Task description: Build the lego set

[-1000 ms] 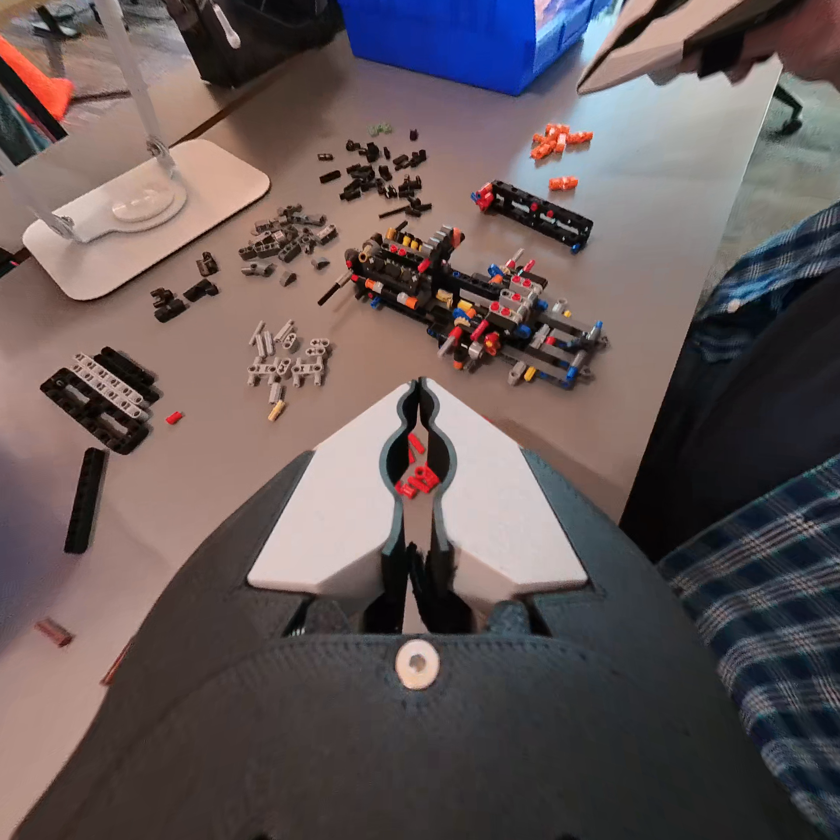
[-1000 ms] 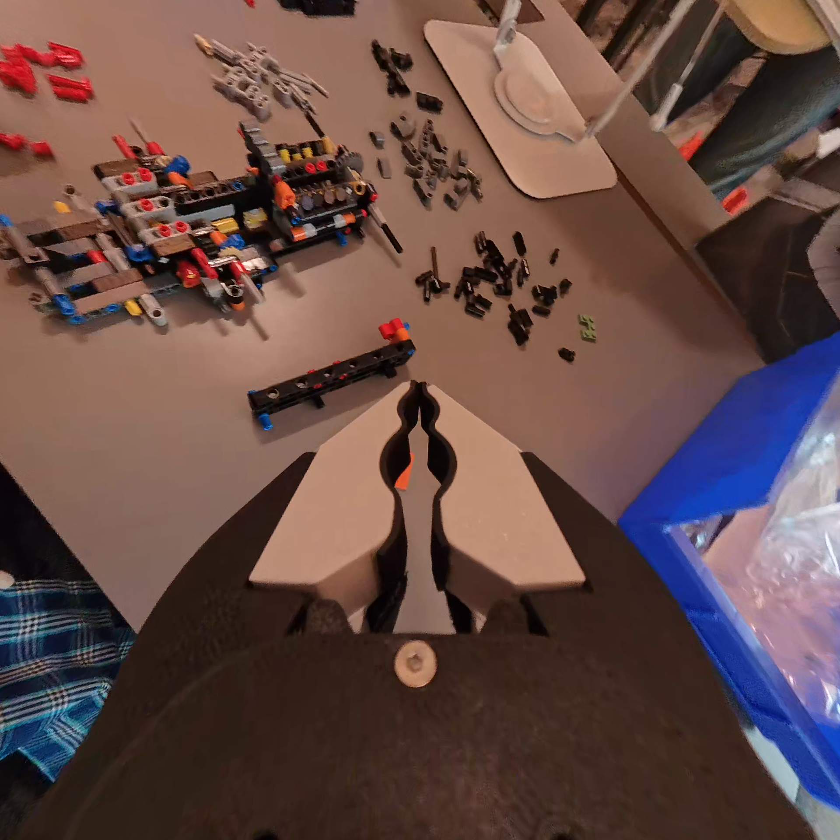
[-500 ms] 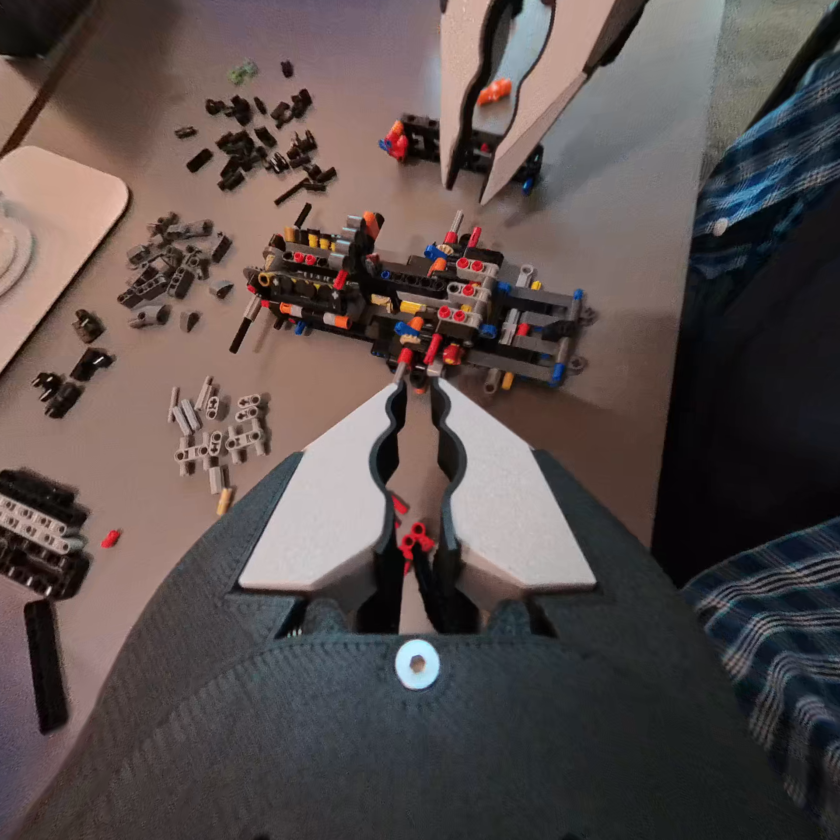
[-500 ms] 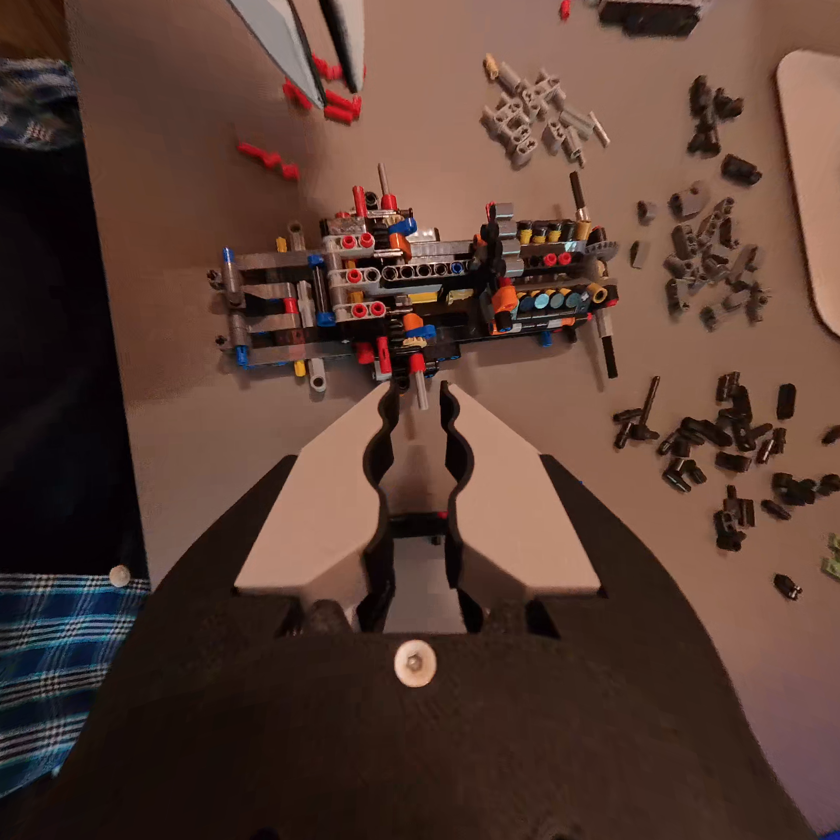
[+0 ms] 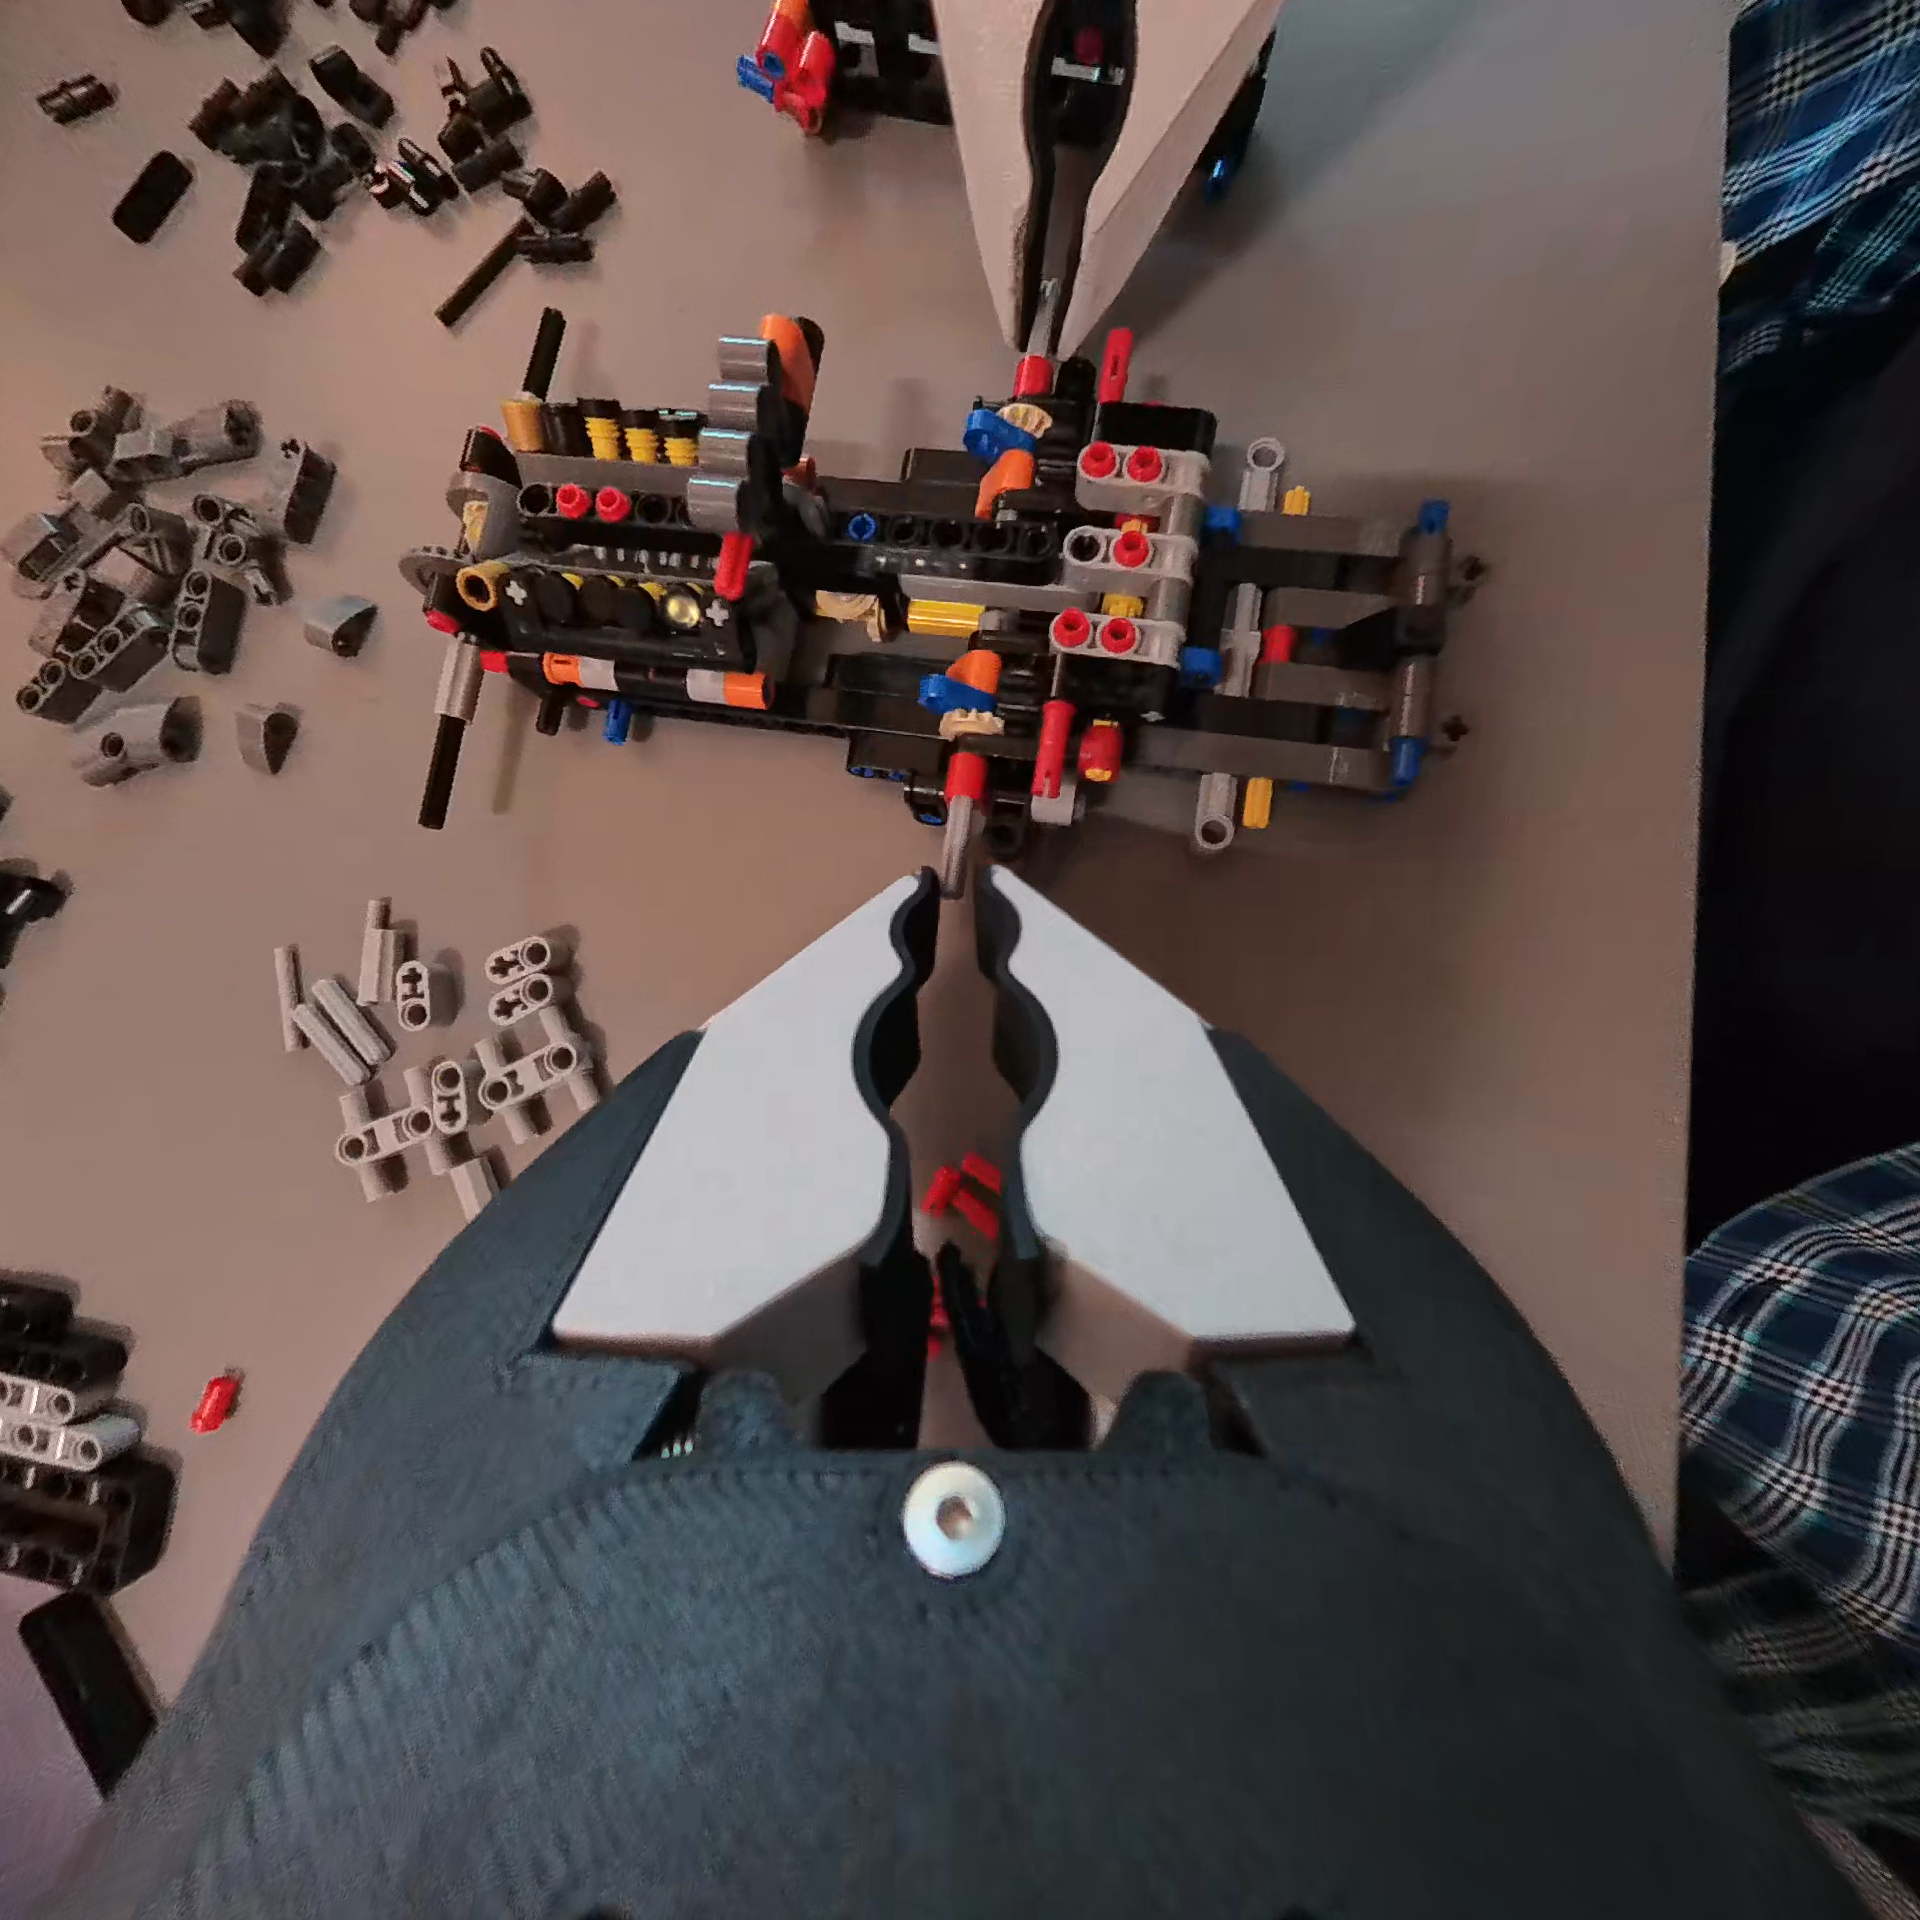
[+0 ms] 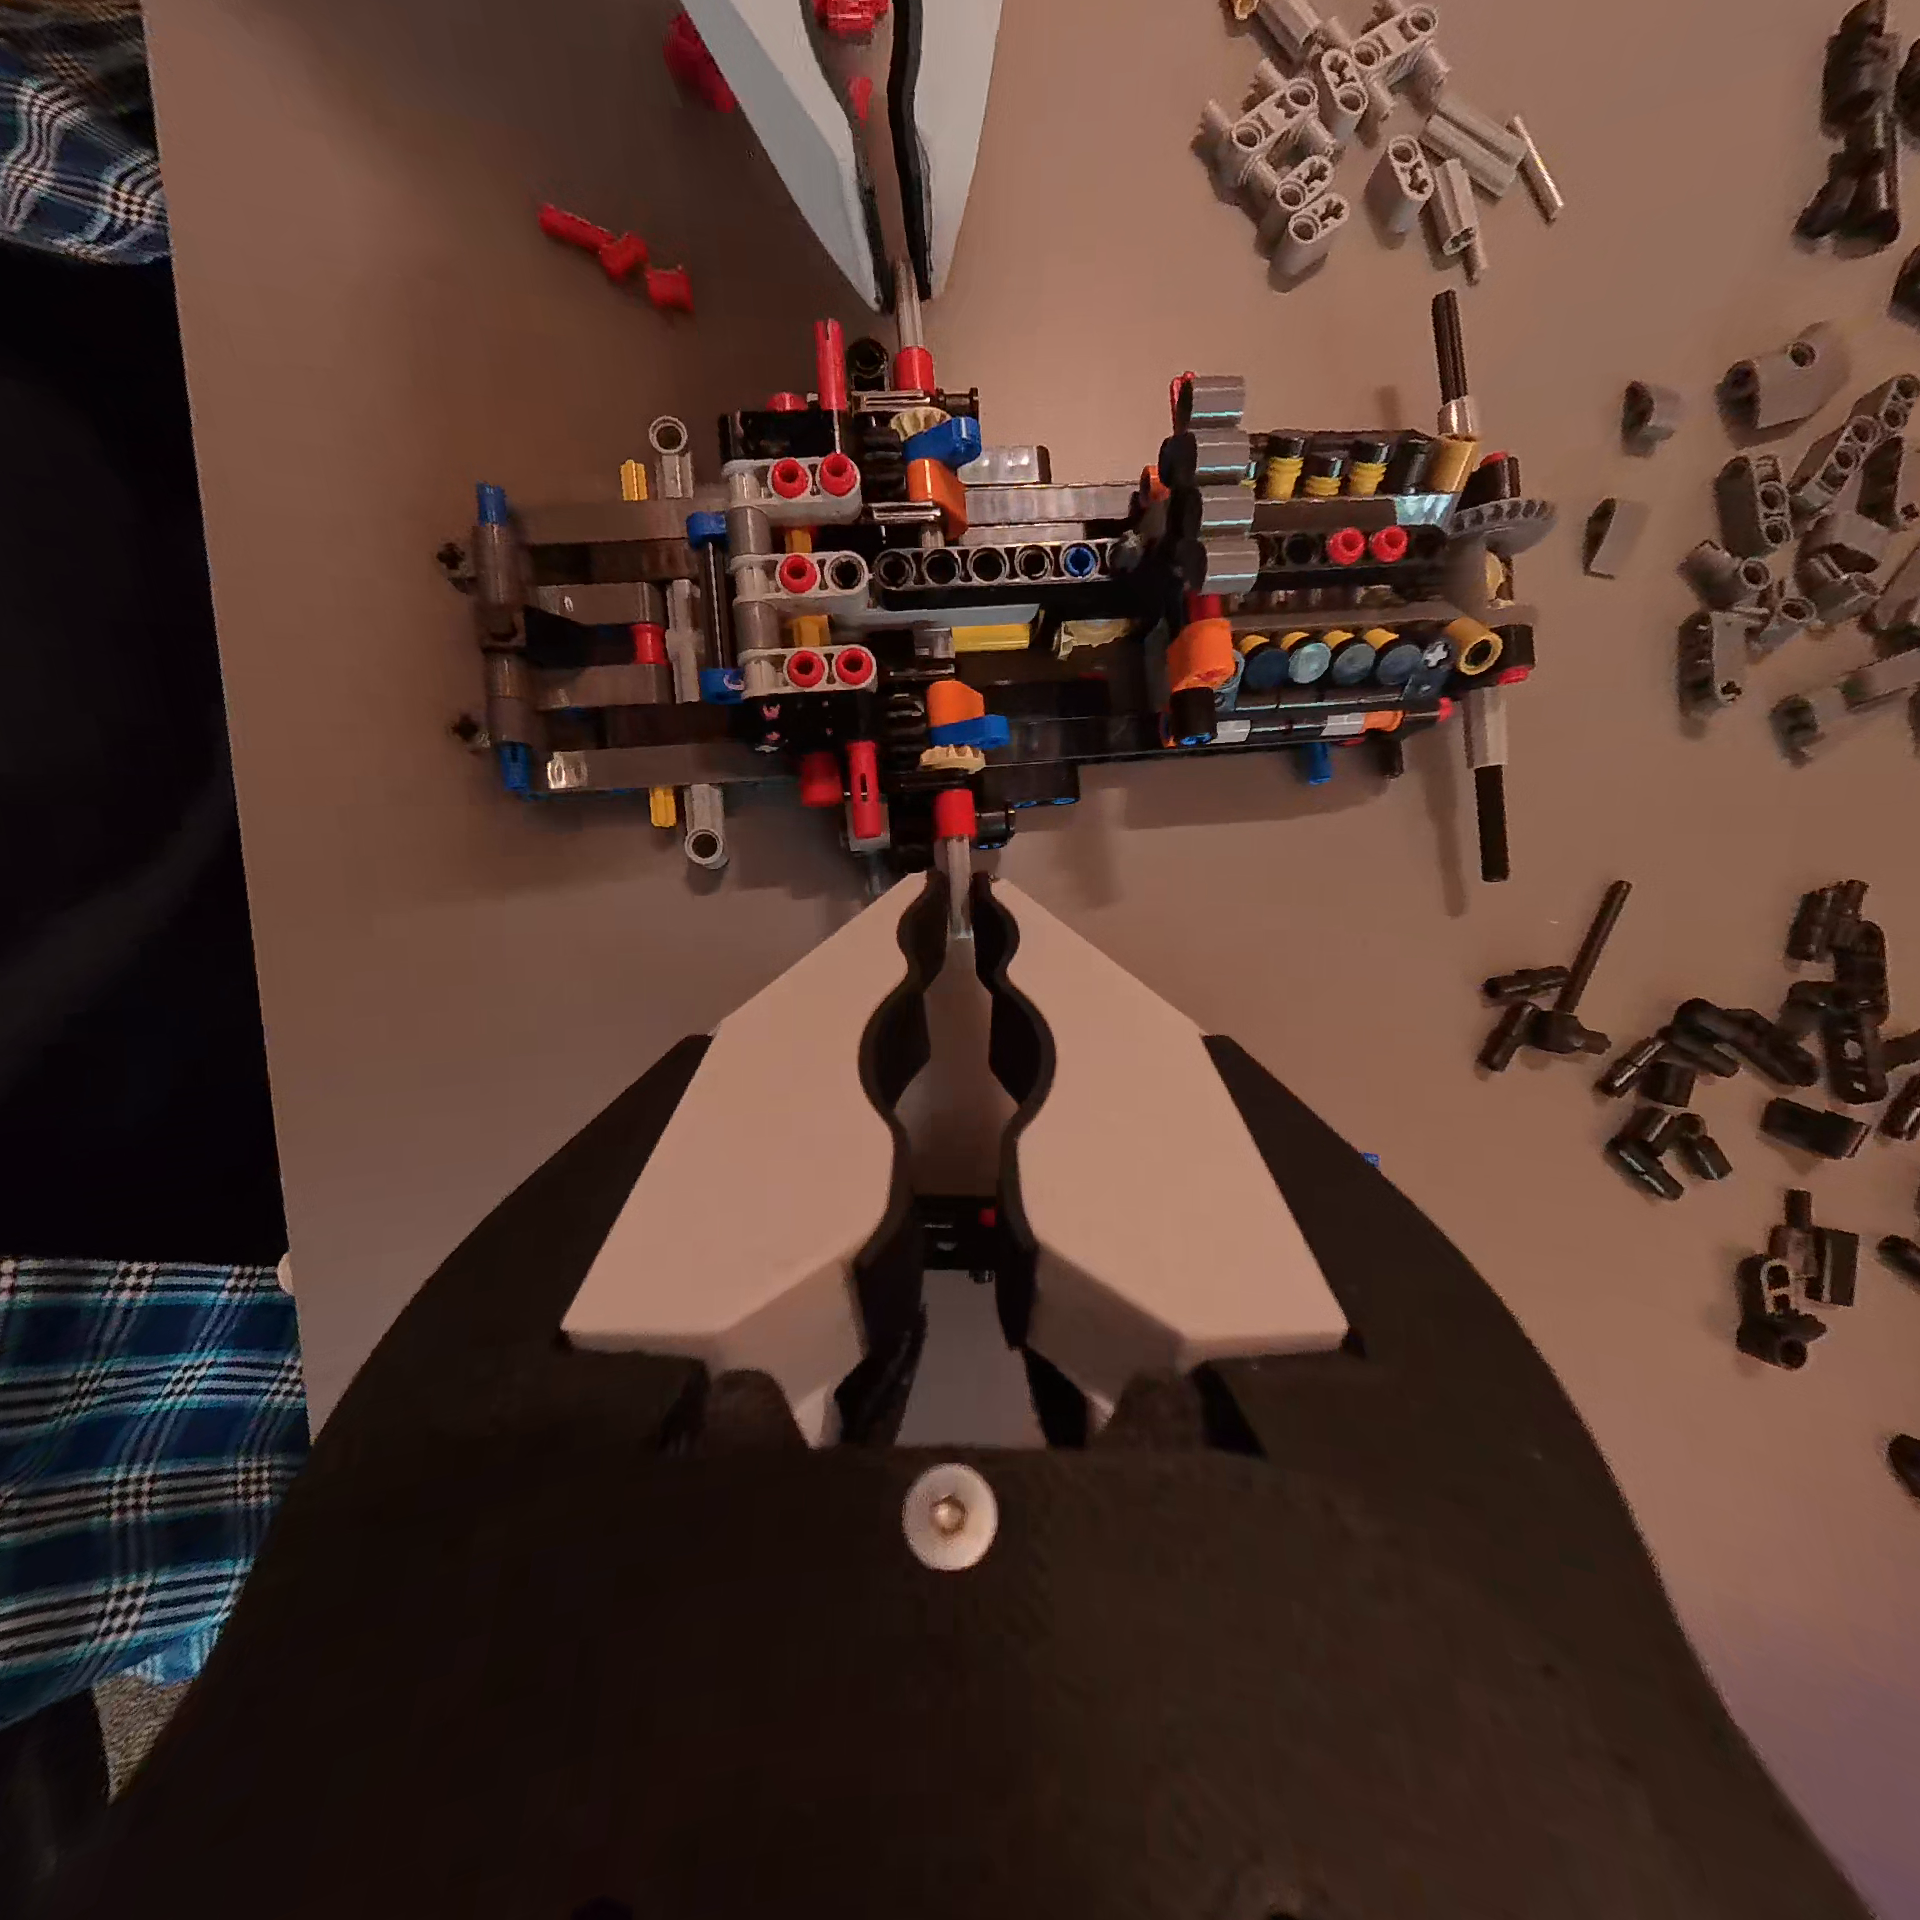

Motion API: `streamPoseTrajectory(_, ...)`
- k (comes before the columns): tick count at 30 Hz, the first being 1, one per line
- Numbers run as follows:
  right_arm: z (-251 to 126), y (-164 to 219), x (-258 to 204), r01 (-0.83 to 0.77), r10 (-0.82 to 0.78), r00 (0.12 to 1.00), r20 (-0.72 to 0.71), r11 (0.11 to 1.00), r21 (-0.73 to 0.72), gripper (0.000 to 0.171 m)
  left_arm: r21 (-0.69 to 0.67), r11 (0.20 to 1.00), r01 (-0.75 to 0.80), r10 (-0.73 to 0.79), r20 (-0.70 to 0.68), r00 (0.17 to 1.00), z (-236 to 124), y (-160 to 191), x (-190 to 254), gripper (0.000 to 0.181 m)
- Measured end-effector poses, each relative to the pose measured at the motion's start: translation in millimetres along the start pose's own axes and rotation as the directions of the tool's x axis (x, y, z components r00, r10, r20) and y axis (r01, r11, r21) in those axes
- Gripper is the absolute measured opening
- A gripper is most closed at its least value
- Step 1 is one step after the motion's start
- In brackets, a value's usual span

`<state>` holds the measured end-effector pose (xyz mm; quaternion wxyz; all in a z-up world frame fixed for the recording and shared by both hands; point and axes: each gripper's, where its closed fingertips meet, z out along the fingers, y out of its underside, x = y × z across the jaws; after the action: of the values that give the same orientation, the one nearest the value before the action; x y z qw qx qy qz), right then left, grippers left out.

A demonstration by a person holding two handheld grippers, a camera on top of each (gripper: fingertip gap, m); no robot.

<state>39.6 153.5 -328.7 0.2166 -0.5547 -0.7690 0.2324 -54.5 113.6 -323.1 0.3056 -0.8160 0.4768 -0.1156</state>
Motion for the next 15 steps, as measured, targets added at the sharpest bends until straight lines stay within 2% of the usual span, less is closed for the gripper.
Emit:
streamPoseTrajectory(7,1.4,-2.8,-5.1,-0.048,0.048,0.998,0.036,0.999,0.013,0.001,-0.015,0.999,-0.036,0.036,-0.027,0.999,0.2,0.7,-8.0,0.003)
streamPoseTrajectory(15,13.1,-21.0,-19.1,-0.117,0.115,0.991,0.066,0.993,0.033,0.002,-0.043,0.995,-0.087,0.085,-0.046,0.995,0.6,6.3,-38.8,0.004)
